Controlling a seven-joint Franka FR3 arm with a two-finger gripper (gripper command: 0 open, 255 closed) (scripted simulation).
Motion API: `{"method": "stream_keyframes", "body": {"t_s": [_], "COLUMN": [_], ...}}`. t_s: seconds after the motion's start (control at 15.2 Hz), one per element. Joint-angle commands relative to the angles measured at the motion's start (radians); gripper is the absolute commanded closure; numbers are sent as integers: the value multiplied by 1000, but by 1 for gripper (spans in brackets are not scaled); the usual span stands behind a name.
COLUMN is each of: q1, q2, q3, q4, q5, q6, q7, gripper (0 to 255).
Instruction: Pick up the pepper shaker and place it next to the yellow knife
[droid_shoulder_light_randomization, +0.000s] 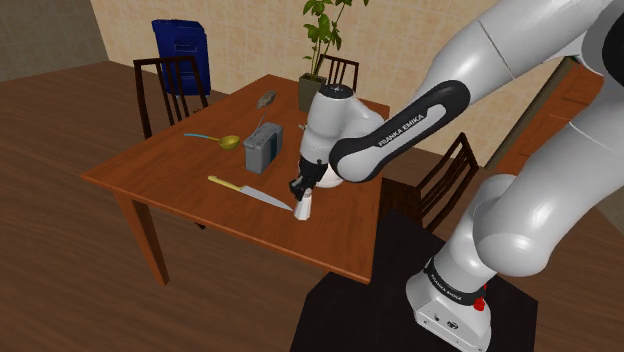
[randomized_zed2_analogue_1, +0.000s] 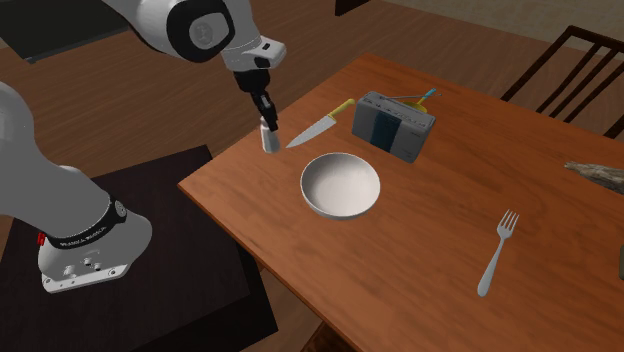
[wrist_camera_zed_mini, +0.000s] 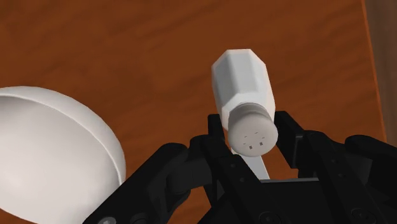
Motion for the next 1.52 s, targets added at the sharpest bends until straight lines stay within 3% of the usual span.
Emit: {"method": "stream_keyframes", "body": {"t_s": [0.0,0.53,0.59,0.92,1.19,1.45], "q1": [-6,-6,-6,-6,21,21], "q2": [34,34,34,34,-105,-105], "q3": [2,2,2,2,2,2], "q4": [-2,-2,-2,-2,10,10], "q5": [-18,-18,-18,-18,45,45], "q6": [37,37,37,37,-114,-114], "q7": [16,16,16,16,-28,-28], "gripper": [255,255,0,0,0,0]}}
